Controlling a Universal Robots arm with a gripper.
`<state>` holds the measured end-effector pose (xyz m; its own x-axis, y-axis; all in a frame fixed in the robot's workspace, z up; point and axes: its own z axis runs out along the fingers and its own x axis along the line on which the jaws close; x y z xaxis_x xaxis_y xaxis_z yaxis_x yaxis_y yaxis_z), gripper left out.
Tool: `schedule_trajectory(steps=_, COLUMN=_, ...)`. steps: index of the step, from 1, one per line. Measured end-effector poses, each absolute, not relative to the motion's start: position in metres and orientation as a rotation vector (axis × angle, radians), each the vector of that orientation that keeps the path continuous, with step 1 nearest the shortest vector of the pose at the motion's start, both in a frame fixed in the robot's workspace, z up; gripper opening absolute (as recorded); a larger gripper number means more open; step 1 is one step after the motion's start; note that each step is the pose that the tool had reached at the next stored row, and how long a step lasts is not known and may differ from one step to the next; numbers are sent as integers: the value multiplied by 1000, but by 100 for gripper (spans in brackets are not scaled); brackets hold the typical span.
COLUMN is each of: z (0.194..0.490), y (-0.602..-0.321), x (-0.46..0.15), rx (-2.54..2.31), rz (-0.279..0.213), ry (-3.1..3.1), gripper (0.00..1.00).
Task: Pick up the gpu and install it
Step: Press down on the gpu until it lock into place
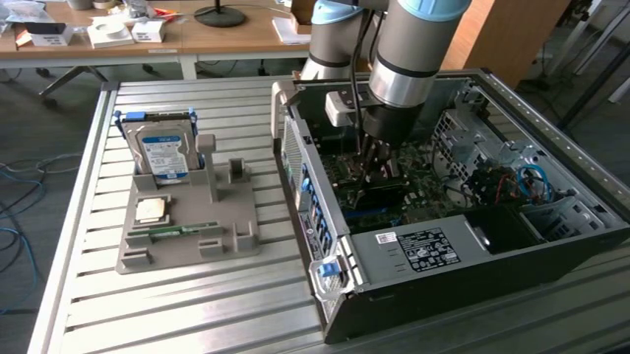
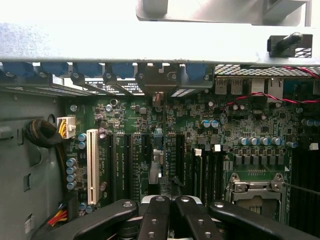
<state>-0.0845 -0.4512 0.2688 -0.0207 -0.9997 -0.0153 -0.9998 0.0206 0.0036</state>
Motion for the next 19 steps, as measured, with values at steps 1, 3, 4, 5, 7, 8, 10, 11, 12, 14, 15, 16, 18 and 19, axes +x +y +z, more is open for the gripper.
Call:
schedule_trajectory(steps=1, z=268, y=-451, x=-84, rx=-2192, rz=21, ry=2238, gripper=11)
schedule_trajectory(steps=3, z=268, y=-451, x=-84, rx=-2192, rz=21, ry=2238, gripper=11)
schedule_trajectory(steps=4, z=268, y=-451, x=-84, rx=-2192, rz=21, ry=2238, gripper=11)
schedule_trajectory(steps=5, z=268, y=-451, x=-84, rx=-2192, rz=21, ry=2238, gripper=11)
schedule_trajectory(steps=7, z=268, y=-451, x=-84, rx=-2192, rz=21, ry=2238, gripper=11)
schedule_trajectory(steps=8, z=268, y=-451, x=-84, rx=-2192, rz=21, ry=2238, gripper=11)
schedule_trajectory(steps=10, z=268, y=-451, x=-84, rx=-2192, rz=21, ry=2238, gripper=11)
schedule_trajectory(steps=11, z=268, y=-451, x=-84, rx=-2193, rz=21, ry=2238, gripper=11)
schedule_trajectory(steps=12, z=268, y=-451, x=-84, rx=-2193, rz=21, ry=2238, gripper=11)
schedule_trajectory(steps=14, z=268, y=-451, x=-84, rx=-2192, rz=21, ry=2238, gripper=11)
schedule_trajectory(steps=15, z=268, y=-451, x=-84, rx=-2192, rz=21, ry=2238, gripper=11)
schedule_trajectory(steps=16, z=268, y=-451, x=-84, rx=-2192, rz=21, ry=2238, gripper=11)
schedule_trajectory(steps=18, z=268, y=-450, x=-84, rx=-2192, rz=21, ry=2238, gripper=11)
schedule_trajectory(steps=19, z=268, y=-450, x=-84, rx=-2192, rz=21, ry=2238, gripper=11)
